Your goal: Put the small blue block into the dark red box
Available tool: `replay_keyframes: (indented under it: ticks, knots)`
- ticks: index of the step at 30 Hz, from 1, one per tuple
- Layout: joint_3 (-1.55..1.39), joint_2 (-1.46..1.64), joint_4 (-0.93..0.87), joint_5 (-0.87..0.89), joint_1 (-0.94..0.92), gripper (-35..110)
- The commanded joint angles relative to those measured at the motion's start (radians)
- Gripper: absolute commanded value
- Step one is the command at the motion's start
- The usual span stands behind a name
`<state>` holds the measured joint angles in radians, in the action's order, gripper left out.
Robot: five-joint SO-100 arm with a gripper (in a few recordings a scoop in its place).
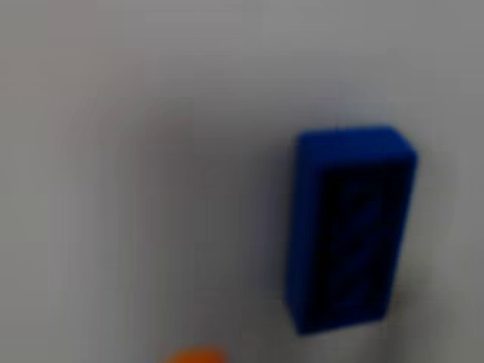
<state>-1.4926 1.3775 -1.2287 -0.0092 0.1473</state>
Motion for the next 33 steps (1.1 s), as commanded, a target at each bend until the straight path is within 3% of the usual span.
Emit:
replay_keyframes:
  ticks: [1, 33]
  knots:
    - [0.06, -0.003, -0.02, -0.031, 0.015, 19]
    - [0.463, -0.385, -0.146, -0.069, -0.052, 19]
